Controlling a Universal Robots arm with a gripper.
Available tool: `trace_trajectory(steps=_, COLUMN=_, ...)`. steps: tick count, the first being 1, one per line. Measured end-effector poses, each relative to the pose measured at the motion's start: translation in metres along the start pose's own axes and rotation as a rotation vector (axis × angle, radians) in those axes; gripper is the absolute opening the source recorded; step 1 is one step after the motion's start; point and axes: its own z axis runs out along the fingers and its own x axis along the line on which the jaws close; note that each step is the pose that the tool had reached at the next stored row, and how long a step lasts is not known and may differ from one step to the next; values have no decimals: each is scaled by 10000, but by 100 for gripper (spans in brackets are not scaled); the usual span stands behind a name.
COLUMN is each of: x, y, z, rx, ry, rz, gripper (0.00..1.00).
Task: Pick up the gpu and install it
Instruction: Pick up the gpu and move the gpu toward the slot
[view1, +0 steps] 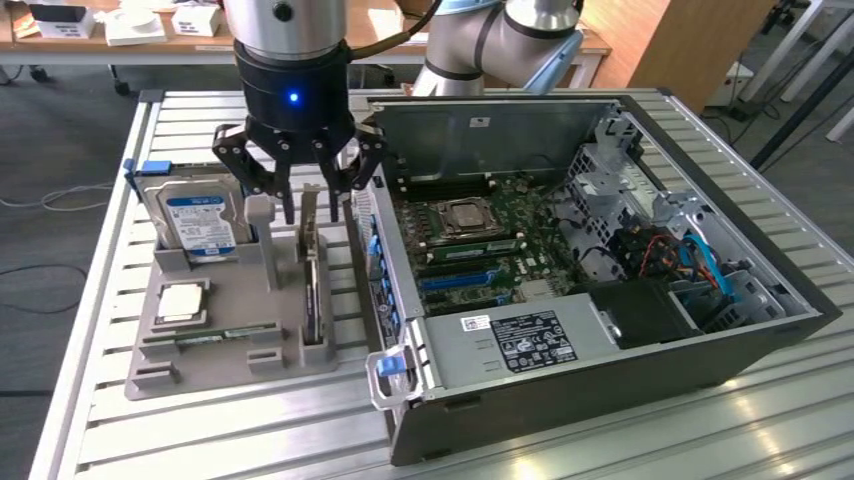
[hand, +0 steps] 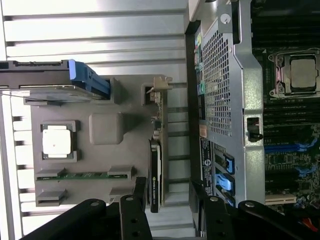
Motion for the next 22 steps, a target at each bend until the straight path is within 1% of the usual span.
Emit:
trace_trajectory(steps=2, x=1, y=0, z=14, rx=-4, ry=-4, rz=1, gripper=47)
trace_trajectory(steps=15, x=12, y=-7, z=245, rx=-2, ry=-2, rz=0, gripper=47)
trace_trajectory(steps=22, x=16, y=-9, z=336, rx=-1, ry=-2, rz=0, gripper=47)
